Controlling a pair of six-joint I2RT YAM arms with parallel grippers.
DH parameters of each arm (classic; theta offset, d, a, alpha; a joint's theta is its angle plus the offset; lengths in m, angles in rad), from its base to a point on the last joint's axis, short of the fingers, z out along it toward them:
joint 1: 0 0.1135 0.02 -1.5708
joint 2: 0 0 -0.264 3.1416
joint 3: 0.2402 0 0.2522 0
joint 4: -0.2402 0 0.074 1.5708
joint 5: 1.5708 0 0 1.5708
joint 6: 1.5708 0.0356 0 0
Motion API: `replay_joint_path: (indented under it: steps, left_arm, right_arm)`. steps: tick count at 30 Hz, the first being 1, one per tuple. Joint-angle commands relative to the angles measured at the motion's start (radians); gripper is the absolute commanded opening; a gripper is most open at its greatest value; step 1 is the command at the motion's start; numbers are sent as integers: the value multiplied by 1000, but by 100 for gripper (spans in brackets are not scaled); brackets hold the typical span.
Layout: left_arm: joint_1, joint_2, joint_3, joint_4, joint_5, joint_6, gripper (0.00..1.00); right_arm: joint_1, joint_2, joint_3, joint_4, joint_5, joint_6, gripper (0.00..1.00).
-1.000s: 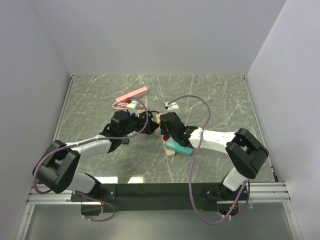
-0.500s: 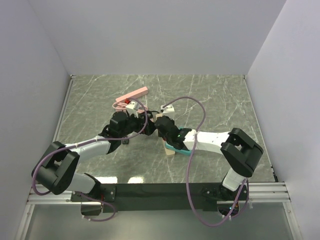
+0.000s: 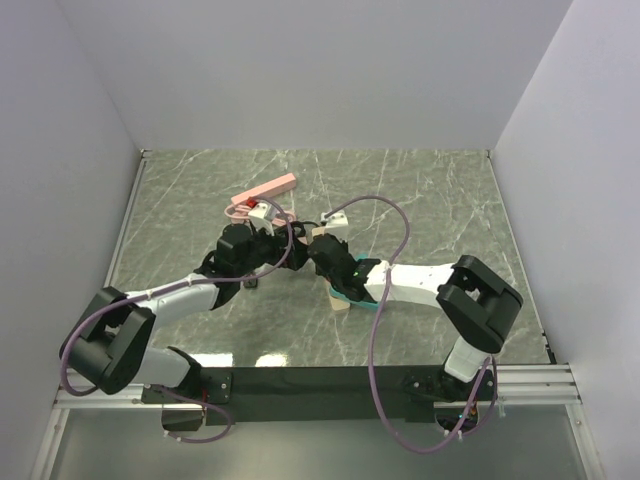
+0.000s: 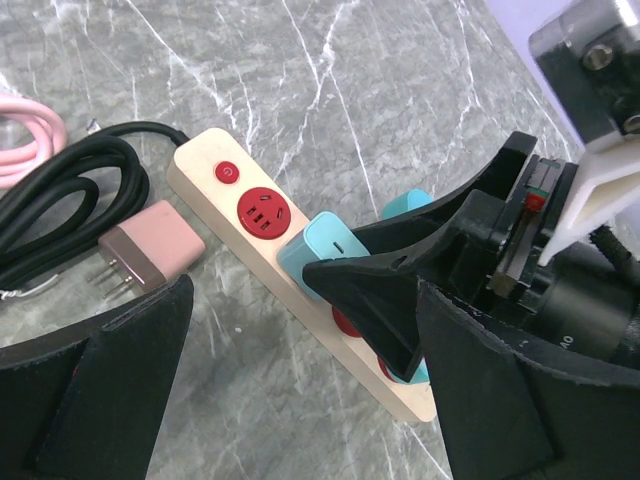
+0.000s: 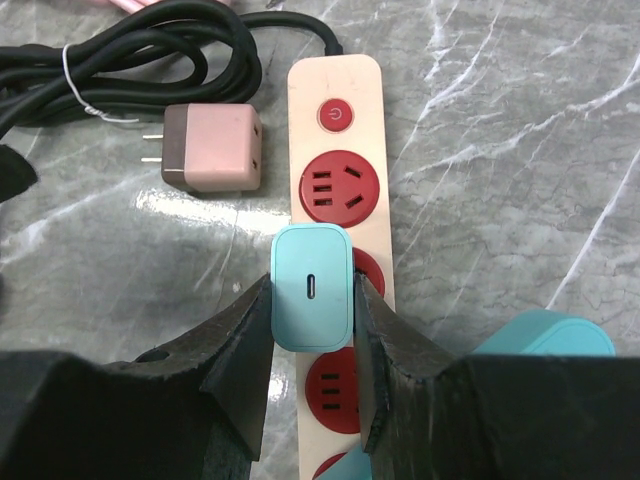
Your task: Insert the plug
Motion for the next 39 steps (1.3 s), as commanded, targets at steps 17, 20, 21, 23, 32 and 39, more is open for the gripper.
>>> replay_joint_path:
  steps: [17, 20, 21, 23, 32, 39]
  left_arm:
    - [22, -43, -25, 55, 22, -17, 99]
    - [25, -43, -26, 61, 26, -15, 99]
    - [26, -42, -28, 61, 26, -15, 99]
    - [28, -42, -26, 60, 29, -15, 99]
    - [39, -68, -45, 60, 21, -17, 99]
    - [42, -68, -43, 57, 31, -25, 99]
  right_arm:
    - [24, 110, -132, -132, -180, 125, 0]
    - [24, 106, -132, -139, -178, 127, 0]
    - [22, 107, -132, -142, -178, 125, 0]
    - [24, 126, -119, -158, -194, 125, 0]
    - [24, 153, -161, -139, -220, 168, 0]
    - [24, 74, -126, -162, -209, 148, 0]
